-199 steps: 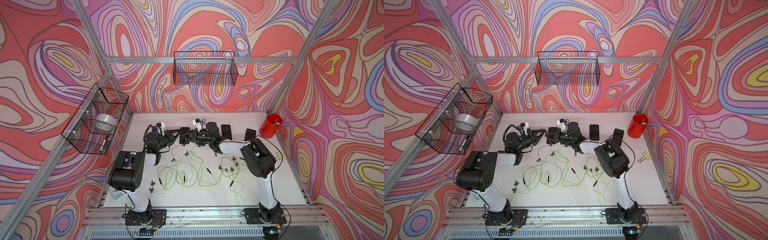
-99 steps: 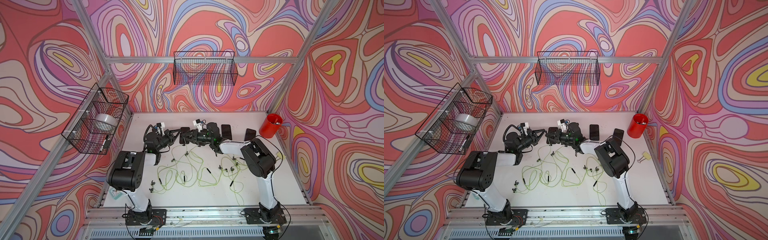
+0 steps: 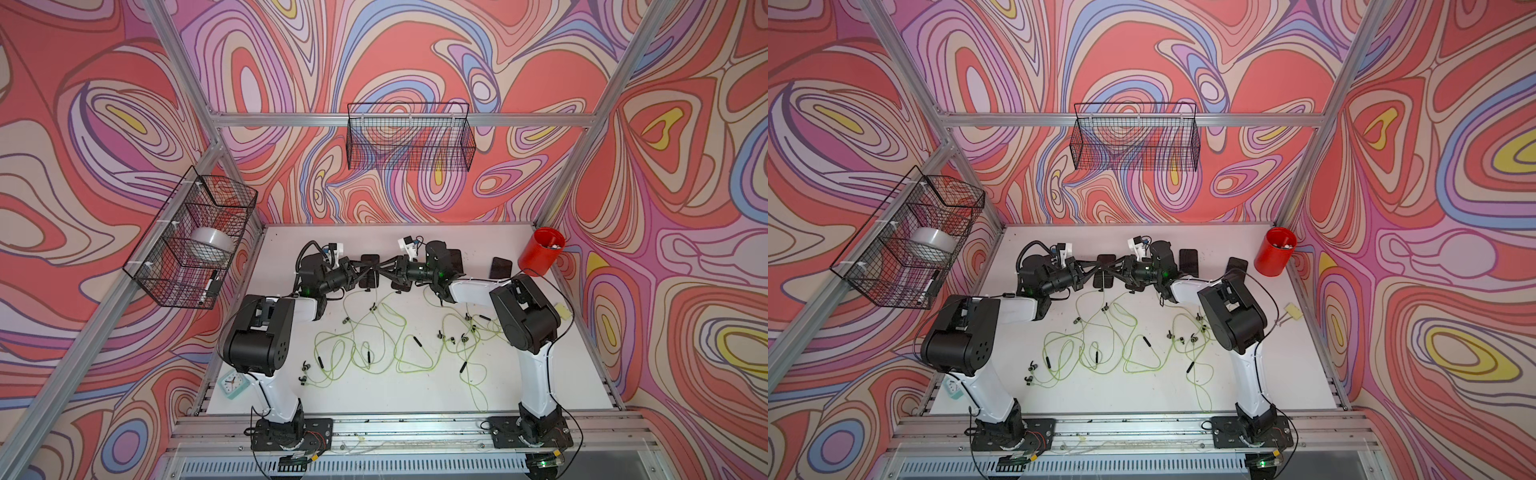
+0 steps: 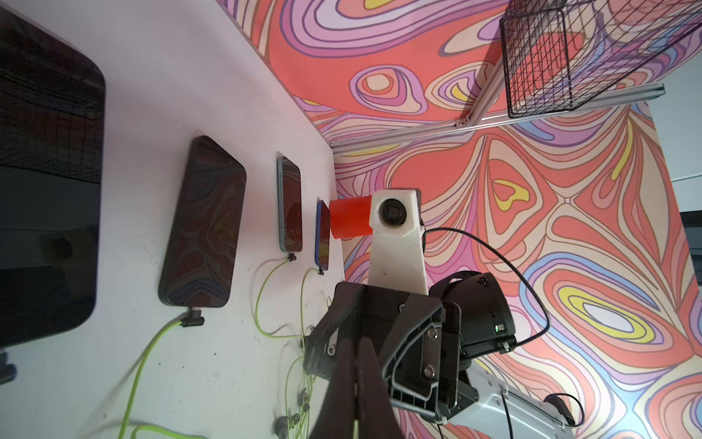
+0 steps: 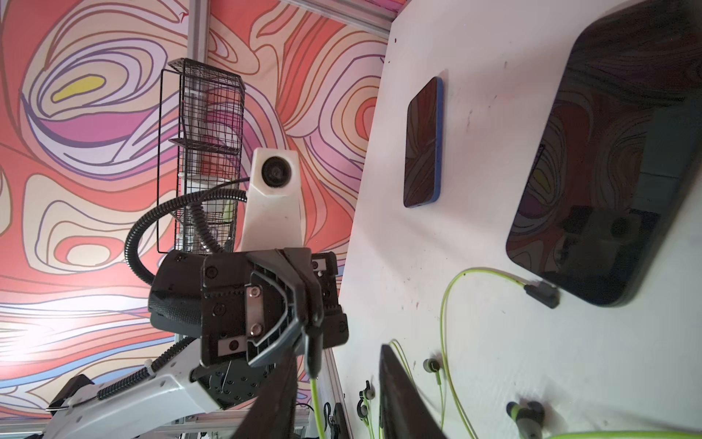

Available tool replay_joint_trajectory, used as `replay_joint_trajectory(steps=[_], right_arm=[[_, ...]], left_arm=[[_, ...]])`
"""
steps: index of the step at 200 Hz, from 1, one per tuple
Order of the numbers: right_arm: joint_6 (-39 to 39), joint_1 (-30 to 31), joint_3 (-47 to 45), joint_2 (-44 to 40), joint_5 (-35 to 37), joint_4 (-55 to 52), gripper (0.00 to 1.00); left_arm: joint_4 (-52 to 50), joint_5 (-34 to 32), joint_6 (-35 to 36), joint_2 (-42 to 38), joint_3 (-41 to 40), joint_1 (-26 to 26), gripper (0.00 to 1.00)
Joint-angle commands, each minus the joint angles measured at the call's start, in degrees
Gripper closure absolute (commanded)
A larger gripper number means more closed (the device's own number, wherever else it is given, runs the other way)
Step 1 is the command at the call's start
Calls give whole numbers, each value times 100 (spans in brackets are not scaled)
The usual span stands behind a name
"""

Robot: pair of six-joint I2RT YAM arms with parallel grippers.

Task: Plug wired earphones into phones
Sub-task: Pick up the wired earphone from the center of the board.

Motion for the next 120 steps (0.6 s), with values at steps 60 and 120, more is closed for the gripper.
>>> replay_joint_trajectory(steps=[60,120], right_arm=[[-163,12,-60,-195,-202,-20,76],[-84,12,-64,-192,-210,62,84]], left_arm=[[38,636,-15,293,294,-54,100],[91,500,-48,335,285,-72,100]])
